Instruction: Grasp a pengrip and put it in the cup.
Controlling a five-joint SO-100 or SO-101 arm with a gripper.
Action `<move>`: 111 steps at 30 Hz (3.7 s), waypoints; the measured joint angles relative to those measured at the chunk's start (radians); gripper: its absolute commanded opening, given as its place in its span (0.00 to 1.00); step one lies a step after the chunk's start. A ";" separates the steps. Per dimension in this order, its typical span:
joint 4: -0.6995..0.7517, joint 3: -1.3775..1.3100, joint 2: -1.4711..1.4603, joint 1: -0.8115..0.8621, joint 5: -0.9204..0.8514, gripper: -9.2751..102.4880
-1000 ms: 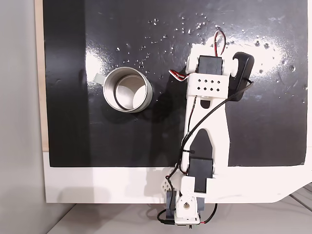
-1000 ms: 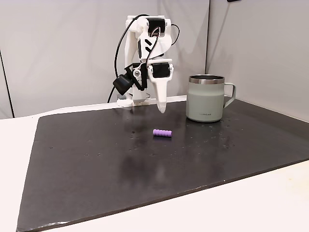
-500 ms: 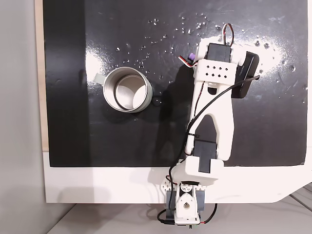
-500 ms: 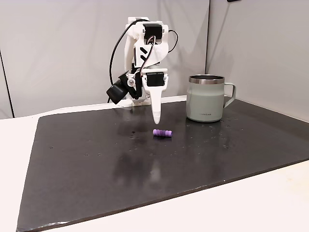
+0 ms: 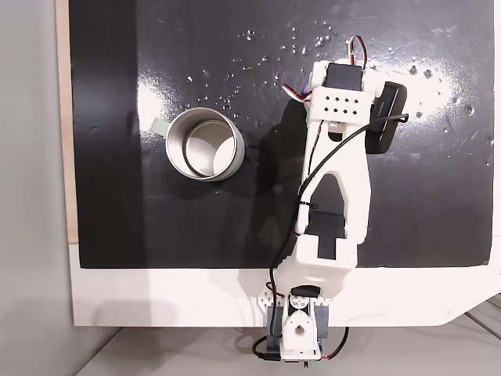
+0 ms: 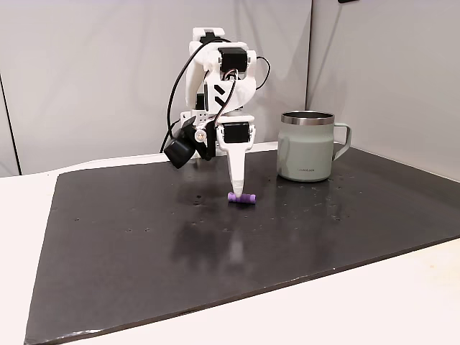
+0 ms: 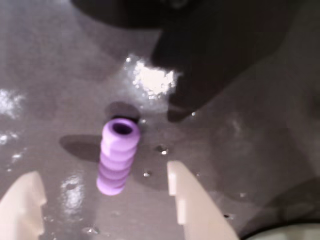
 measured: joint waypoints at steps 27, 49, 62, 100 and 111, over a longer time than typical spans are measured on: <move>-0.005 -0.037 -0.080 0.002 0.018 0.08; 0.207 -0.184 0.262 -0.066 0.018 0.08; 0.311 -0.313 0.351 -0.216 -0.005 0.08; 0.462 -0.189 0.333 -0.583 -0.261 0.08; 0.462 -0.189 0.321 -0.617 -0.261 0.30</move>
